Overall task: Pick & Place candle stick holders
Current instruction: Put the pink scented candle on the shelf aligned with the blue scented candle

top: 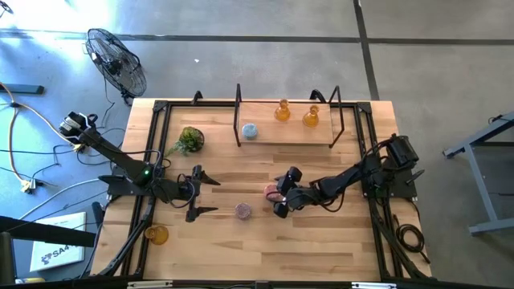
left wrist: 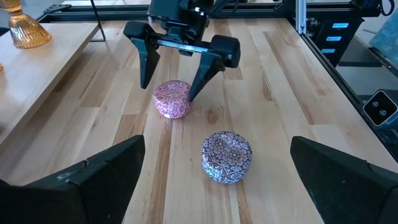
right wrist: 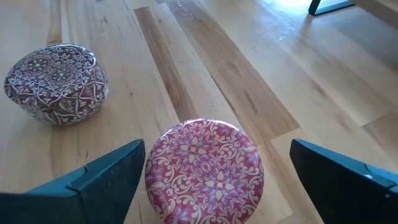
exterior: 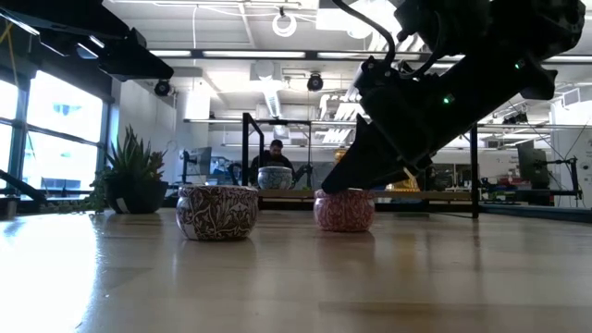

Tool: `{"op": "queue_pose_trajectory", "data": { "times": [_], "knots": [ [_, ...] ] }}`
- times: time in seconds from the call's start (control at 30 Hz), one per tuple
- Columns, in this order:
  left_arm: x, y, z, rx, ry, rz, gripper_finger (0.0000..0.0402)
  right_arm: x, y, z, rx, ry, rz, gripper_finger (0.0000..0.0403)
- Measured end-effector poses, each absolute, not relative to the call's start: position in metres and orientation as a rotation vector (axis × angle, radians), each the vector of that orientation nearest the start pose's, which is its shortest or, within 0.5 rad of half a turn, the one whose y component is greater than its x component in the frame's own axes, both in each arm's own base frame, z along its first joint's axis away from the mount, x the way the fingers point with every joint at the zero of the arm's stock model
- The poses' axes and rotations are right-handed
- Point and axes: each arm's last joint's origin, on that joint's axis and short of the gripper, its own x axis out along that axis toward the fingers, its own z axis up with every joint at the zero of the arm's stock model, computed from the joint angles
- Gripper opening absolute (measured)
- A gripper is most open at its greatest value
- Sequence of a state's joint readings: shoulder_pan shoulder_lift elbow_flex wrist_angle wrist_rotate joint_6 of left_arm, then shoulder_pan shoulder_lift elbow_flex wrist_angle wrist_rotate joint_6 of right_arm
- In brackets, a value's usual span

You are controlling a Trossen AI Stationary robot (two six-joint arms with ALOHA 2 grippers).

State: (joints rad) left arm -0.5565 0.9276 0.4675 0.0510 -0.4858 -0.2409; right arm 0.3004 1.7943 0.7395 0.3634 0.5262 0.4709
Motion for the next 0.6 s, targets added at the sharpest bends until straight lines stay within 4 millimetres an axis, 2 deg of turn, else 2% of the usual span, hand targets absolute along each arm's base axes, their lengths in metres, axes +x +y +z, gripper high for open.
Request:
{"op": "queue_pose_trajectory", "data": {
  "times": [0.6],
  "knots": [
    [0.1714,-0.0907,0.2226,-0.035,0.360,-0.026,0.0397,0.3129,0.0818,0.1183,0.222,0.554,-0.373,0.0395]
  ]
}}
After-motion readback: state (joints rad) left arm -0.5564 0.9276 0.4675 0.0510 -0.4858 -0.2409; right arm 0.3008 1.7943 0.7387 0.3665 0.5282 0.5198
